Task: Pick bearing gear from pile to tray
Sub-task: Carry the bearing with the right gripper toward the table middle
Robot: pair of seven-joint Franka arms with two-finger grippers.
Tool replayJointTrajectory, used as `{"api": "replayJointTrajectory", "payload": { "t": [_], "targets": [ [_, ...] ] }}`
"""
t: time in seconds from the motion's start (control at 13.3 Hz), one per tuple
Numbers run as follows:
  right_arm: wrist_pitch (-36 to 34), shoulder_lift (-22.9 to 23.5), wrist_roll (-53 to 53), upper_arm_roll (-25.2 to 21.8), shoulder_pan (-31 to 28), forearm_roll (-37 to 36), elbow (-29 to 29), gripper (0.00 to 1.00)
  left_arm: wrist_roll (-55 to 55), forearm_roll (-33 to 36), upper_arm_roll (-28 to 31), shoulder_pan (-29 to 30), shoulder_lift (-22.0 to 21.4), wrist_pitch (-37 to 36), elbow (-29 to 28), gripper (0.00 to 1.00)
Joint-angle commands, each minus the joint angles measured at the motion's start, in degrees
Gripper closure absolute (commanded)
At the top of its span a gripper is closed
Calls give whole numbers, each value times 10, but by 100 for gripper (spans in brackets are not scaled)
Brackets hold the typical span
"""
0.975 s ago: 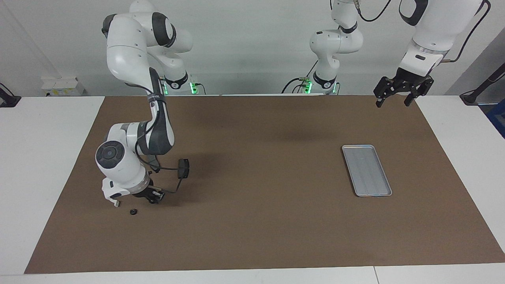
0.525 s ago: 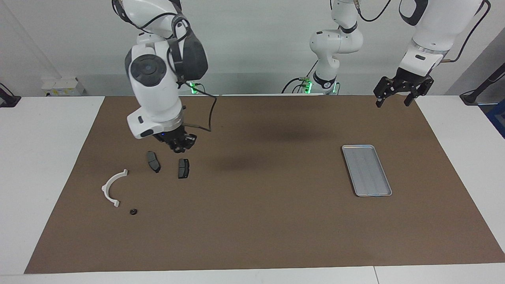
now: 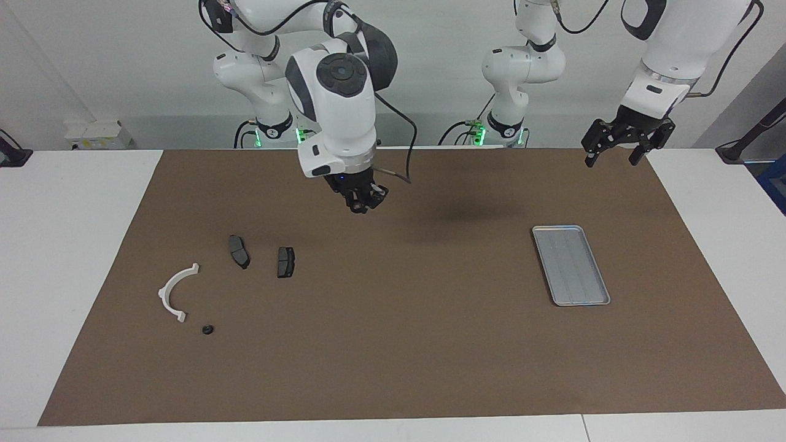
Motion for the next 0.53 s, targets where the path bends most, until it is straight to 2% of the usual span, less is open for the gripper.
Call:
{"api": "replayJointTrajectory", "payload": {
  "t": [0.0, 0.15, 0.45],
  "targets": [
    [122, -7, 45, -1, 25, 10, -101, 100, 1, 3, 1, -2, -20, 4, -21, 0],
    [159, 19, 73, -2, 44, 4, -106, 100, 1, 3, 2, -2, -20, 4, -21, 0],
    [210, 109, 116, -3, 73, -32, -67, 100, 5, 4, 1, -6, -20, 11, -22, 0]
  ]
}}
